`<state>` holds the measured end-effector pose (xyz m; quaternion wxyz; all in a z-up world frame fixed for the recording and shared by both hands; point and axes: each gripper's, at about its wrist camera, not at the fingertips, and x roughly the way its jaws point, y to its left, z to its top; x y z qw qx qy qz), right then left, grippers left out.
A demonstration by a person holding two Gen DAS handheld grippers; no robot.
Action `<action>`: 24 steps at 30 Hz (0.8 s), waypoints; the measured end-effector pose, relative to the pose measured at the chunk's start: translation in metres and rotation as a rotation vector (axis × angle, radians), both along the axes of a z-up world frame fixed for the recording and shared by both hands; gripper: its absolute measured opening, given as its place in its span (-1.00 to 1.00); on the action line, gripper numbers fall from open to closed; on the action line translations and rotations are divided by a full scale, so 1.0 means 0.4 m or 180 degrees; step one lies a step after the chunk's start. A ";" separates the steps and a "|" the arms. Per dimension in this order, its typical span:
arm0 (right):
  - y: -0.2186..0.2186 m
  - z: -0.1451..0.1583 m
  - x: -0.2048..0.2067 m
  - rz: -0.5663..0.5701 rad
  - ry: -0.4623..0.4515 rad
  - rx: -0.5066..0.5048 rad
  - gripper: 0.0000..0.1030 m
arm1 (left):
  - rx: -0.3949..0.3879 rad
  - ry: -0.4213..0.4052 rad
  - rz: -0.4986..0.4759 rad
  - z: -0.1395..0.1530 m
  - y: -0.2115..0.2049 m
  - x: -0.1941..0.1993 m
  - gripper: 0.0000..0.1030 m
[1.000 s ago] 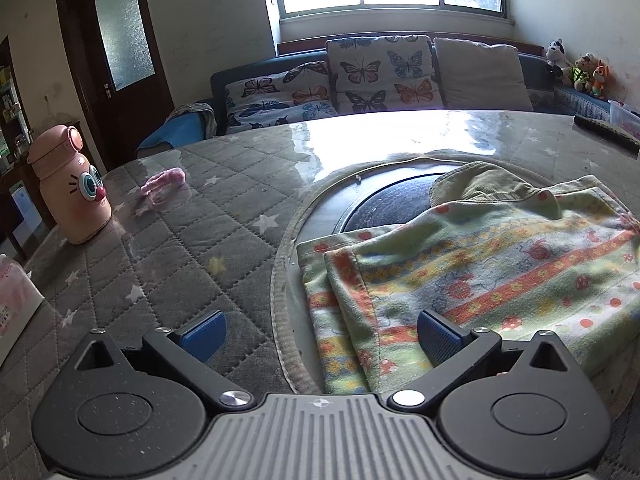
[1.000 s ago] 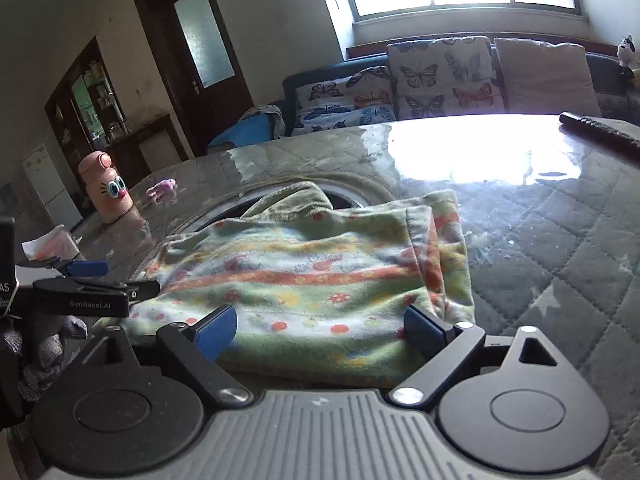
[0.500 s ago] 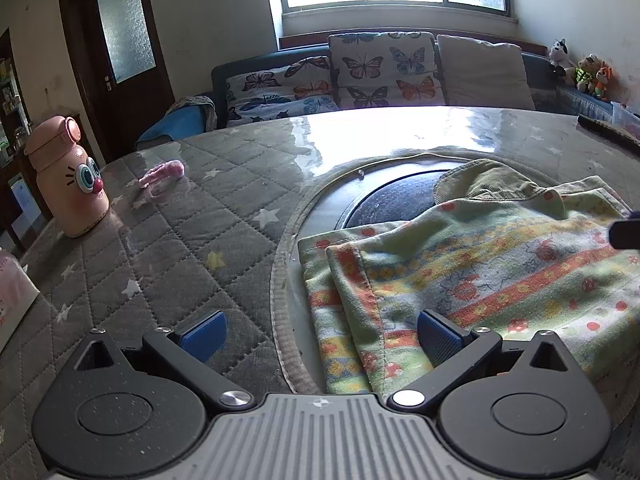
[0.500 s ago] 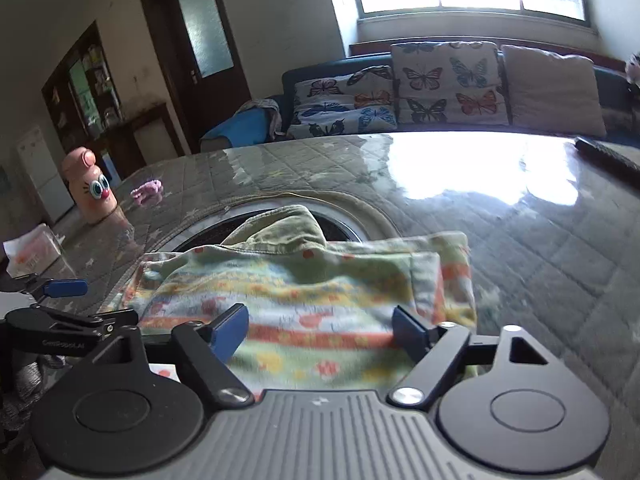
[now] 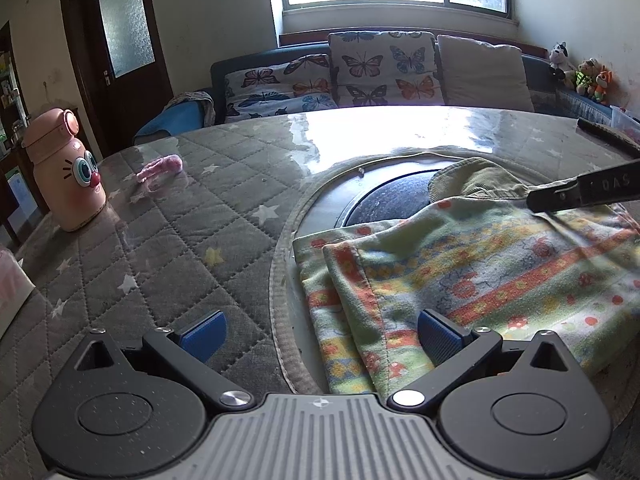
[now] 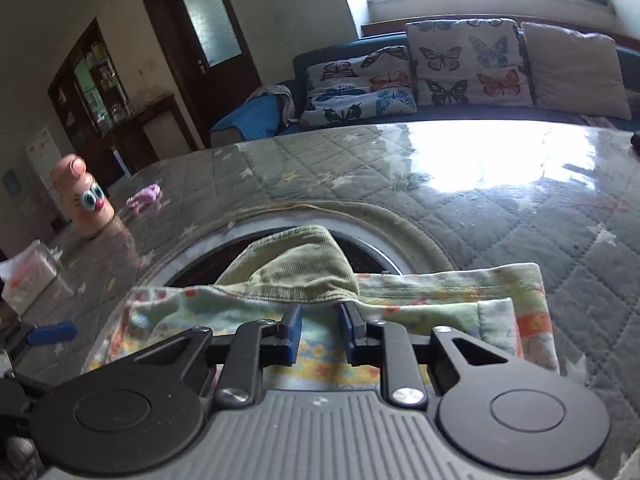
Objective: Fold clothes
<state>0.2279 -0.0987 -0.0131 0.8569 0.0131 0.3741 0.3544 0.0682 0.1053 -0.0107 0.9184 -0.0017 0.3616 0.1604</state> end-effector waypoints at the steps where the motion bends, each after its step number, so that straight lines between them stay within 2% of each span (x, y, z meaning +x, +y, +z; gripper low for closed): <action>1: -0.012 0.006 -0.005 -0.0040 -0.0048 -0.0031 -0.52 | -0.0002 0.0001 -0.0002 0.000 0.000 0.000 1.00; 2: -0.023 0.011 -0.009 -0.0079 -0.0097 -0.0062 -0.27 | -0.0005 0.0003 -0.0002 0.001 0.000 0.000 1.00; 3: -0.039 0.015 -0.013 -0.0135 -0.0145 -0.0101 -0.16 | -0.0008 0.0005 0.0000 0.002 0.001 0.000 1.00; 9: -0.153 0.018 -0.019 -0.0603 -0.0324 -0.0278 0.06 | -0.0048 0.0003 0.0011 0.009 0.004 -0.003 1.00; 11: -0.179 0.009 -0.017 -0.0707 -0.0323 -0.0320 0.09 | -0.0081 -0.0002 -0.0002 0.012 0.002 -0.005 0.97; 13: -0.200 -0.004 -0.013 -0.0736 -0.0201 -0.0282 0.09 | -0.0127 -0.0004 -0.0014 0.013 0.001 -0.007 0.92; 15: -0.208 -0.008 -0.026 -0.0699 -0.0211 -0.0237 0.05 | -0.0183 0.0004 -0.0013 0.014 0.003 -0.008 0.88; 16: -0.207 -0.008 -0.033 -0.0675 -0.0207 -0.0231 -0.04 | -0.0201 0.0004 -0.0010 0.014 0.003 -0.008 0.86; 17: -0.207 -0.008 -0.038 -0.0651 -0.0197 -0.0219 -0.25 | -0.0218 0.0002 -0.0013 0.014 0.003 -0.009 0.84; 19: -0.203 -0.008 -0.050 -0.0618 -0.0194 -0.0231 -0.54 | -0.0258 -0.0002 -0.0024 0.014 0.002 -0.010 0.75; 20: -0.200 -0.008 -0.059 -0.0614 -0.0216 -0.0269 -0.63 | -0.0281 -0.0002 -0.0027 0.013 0.002 -0.012 0.73; 22: -0.209 -0.009 -0.074 -0.0620 -0.0213 -0.0247 -0.73 | -0.0317 -0.0003 -0.0040 0.013 0.000 -0.014 0.66; 24: -0.224 -0.007 -0.092 -0.0642 -0.0225 -0.0233 -0.75 | -0.0320 -0.0008 -0.0063 0.014 -0.004 -0.018 0.61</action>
